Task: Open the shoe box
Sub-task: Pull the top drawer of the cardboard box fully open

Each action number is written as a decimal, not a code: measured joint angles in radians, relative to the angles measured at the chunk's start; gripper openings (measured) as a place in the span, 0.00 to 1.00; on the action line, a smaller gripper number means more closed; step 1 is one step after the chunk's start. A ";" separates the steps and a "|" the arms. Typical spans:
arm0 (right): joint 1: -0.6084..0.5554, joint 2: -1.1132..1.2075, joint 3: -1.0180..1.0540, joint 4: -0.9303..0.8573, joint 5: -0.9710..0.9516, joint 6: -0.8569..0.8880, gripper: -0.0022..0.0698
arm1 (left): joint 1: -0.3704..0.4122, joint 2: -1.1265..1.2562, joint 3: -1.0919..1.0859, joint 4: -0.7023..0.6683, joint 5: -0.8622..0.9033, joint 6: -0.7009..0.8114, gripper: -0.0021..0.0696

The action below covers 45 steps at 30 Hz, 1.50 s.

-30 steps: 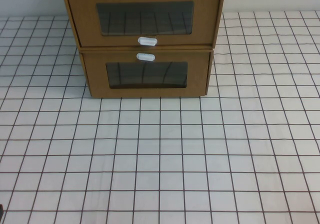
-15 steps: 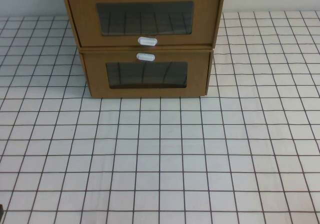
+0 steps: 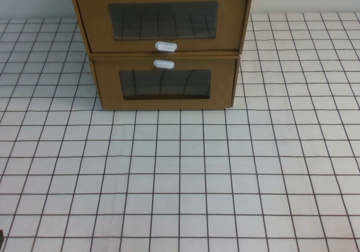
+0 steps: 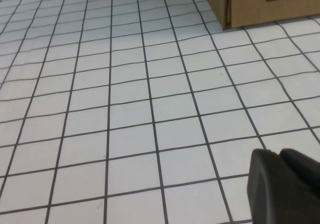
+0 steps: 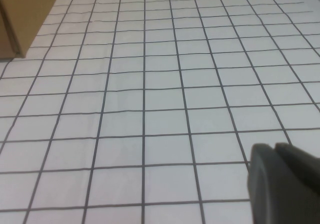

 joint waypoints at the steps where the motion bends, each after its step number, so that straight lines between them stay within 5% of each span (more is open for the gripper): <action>1: 0.000 0.000 0.000 0.000 0.000 0.000 0.01 | 0.000 0.000 0.000 0.000 0.000 0.000 0.03; 8: 0.000 0.000 0.000 0.000 0.000 0.000 0.01 | 0.000 0.000 0.000 -0.008 -0.030 -0.001 0.03; 18: 0.000 0.000 0.000 0.000 0.000 0.000 0.01 | 0.000 0.000 0.000 -0.377 -0.212 -0.218 0.03; 23: 0.000 0.000 0.000 0.000 0.000 0.000 0.01 | 0.000 0.000 0.000 -0.415 -0.272 -0.229 0.03; 31: 0.000 0.000 0.000 0.000 0.000 0.000 0.01 | 0.000 0.032 -0.127 -0.433 -0.095 -0.225 0.03; 45: 0.000 0.000 0.000 0.000 0.000 0.000 0.01 | 0.000 0.742 -0.860 -0.521 0.353 0.347 0.03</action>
